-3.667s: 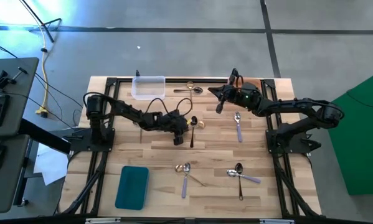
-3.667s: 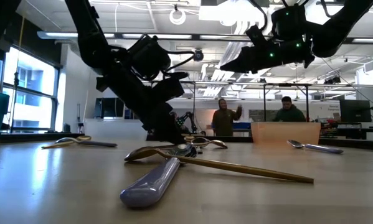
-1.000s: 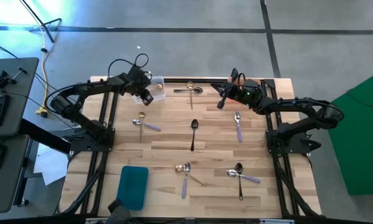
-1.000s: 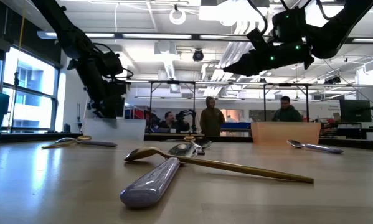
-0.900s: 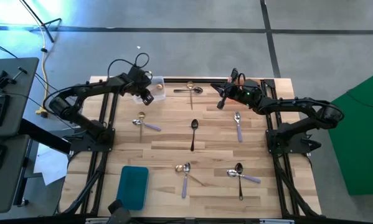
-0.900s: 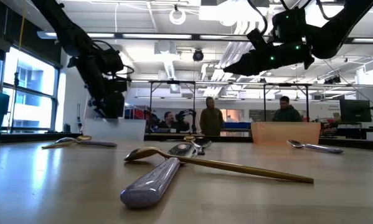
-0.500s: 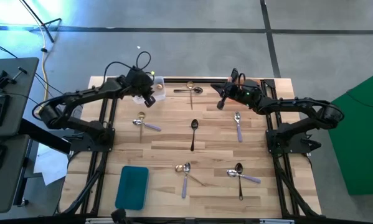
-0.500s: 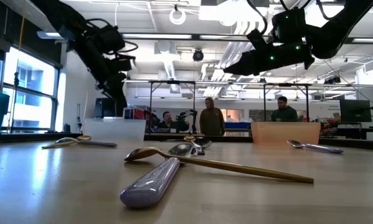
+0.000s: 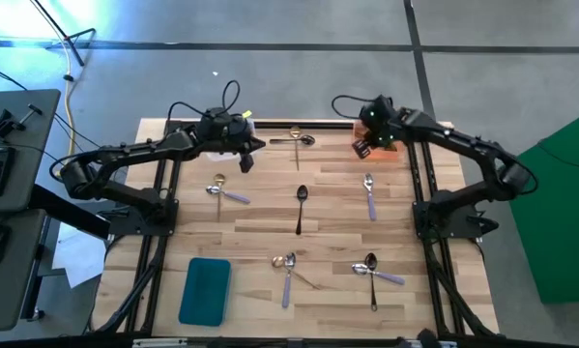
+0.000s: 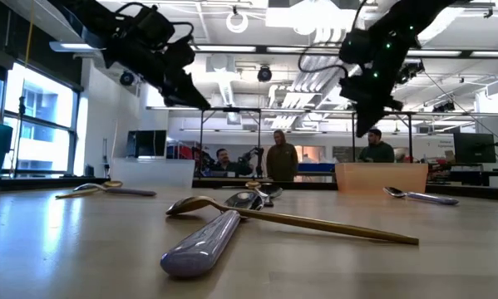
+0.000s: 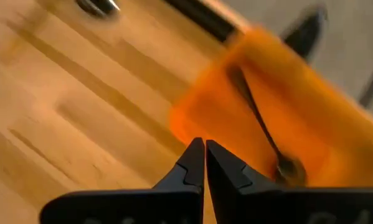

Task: Sort silverware by color (type)
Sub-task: Adjust the transparent bin

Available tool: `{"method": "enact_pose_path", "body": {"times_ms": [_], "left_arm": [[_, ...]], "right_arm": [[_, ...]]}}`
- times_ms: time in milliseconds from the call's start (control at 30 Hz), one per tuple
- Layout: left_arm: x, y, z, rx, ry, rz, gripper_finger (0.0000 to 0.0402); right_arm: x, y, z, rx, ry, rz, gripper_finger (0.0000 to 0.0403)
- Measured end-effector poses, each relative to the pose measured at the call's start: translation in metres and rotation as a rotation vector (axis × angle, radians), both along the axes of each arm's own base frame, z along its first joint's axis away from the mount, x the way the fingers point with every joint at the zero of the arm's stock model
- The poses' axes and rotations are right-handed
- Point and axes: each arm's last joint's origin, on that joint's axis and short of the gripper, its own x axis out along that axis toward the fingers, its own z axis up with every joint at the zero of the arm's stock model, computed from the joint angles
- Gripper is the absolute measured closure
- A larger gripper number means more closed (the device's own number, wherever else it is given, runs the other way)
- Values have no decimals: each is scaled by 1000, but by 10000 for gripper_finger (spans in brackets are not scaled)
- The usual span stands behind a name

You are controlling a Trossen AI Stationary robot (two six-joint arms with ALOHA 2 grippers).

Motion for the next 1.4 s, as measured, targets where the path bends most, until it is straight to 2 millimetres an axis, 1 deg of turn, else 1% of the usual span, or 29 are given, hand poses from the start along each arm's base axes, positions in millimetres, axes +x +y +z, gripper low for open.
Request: {"method": "enact_pose_path", "body": {"times_ms": [67, 233, 300, 367, 467, 567, 767, 900, 1067, 1267, 1400], "left_arm": [[2, 2, 1, 15, -24, -1, 401], [6, 3, -3, 10, -35, -21, 401], [7, 2, -5, 12, -44, -34, 401], [6, -1, -11, 28, -98, -50, 401], [2, -6, -21, 34, -213, -56, 401], [-4, -9, -29, 61, -271, -54, 401], [-8, -12, -37, 64, -252, -58, 401], [-7, -13, -38, 37, -254, -100, 401], [-5, -18, -38, 35, -255, -123, 401], [3, -33, -40, 15, -231, -176, 397], [9, -46, -46, -3, -165, -166, 376]], "right_arm": [[-8, -9, -4, 55, 51, -46, 403], [-26, -32, -24, 147, 125, -136, 403], [-32, -38, -28, 171, 142, -163, 403], [-35, -41, -30, 171, 143, -175, 403], [-38, -43, -30, 174, 144, -185, 403], [-38, -42, -30, 185, 150, -184, 403], [-40, -39, -31, 215, 166, -186, 403], [-43, -35, -32, 257, 197, -188, 403], [-43, -35, -32, 253, 206, -159, 403], [-42, -35, -31, 241, 216, -111, 403], [-42, -35, -31, 234, 225, -73, 403]]}}
